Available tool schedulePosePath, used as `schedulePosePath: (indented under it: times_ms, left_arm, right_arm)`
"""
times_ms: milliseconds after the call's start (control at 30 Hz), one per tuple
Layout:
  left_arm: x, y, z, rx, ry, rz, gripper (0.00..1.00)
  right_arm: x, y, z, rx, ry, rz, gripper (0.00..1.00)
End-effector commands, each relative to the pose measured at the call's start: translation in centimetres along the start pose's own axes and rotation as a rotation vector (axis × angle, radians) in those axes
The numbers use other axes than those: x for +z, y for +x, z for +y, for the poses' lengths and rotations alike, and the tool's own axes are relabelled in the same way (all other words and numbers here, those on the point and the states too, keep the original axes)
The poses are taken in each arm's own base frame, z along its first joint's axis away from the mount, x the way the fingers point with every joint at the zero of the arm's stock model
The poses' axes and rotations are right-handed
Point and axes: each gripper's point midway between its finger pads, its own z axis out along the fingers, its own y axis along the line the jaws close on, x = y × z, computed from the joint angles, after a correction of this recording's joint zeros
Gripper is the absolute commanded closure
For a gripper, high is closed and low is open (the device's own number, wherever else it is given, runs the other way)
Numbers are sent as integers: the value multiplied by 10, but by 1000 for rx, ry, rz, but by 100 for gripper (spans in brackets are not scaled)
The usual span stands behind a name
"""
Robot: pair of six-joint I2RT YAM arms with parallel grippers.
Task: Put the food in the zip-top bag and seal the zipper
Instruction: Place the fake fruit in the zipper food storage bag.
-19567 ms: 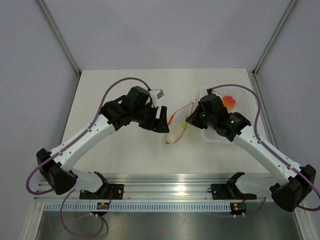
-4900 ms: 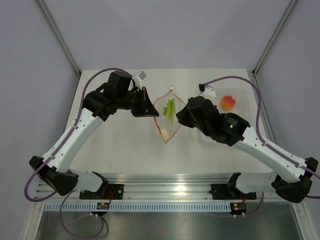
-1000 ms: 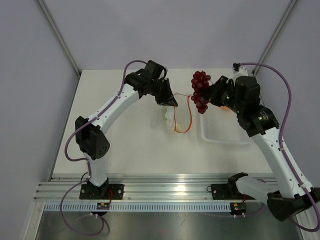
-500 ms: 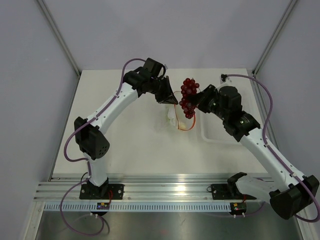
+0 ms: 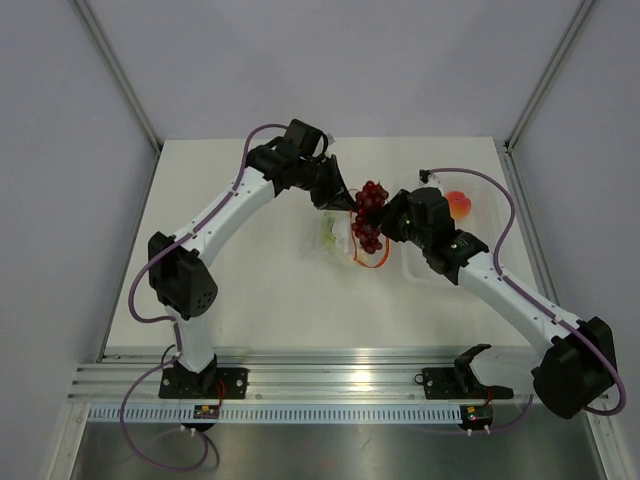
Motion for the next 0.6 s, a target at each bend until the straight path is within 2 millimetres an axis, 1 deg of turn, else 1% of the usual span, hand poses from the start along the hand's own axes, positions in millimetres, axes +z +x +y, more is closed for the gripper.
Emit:
schedulePosePath:
  times_ms: [0, 200, 300, 400, 567]
  left_arm:
    - [-31, 0, -44, 44, 169, -29, 100]
    - [-35, 1, -53, 41, 215, -16, 100]
    - [-37, 0, -55, 33, 232, -14, 100]
    - [-37, -2, -54, 26, 243, -14, 100]
    - [-37, -2, -52, 24, 249, -15, 100]
  right_arm:
    - [7, -4, 5, -39, -11, -42, 100]
    - [22, 15, -13, -96, 61, 11, 100]
    - [27, 24, -16, -126, 74, 35, 100]
    - [28, 31, -18, -145, 81, 57, 100]
    - [25, 37, -18, -175, 68, 82, 100]
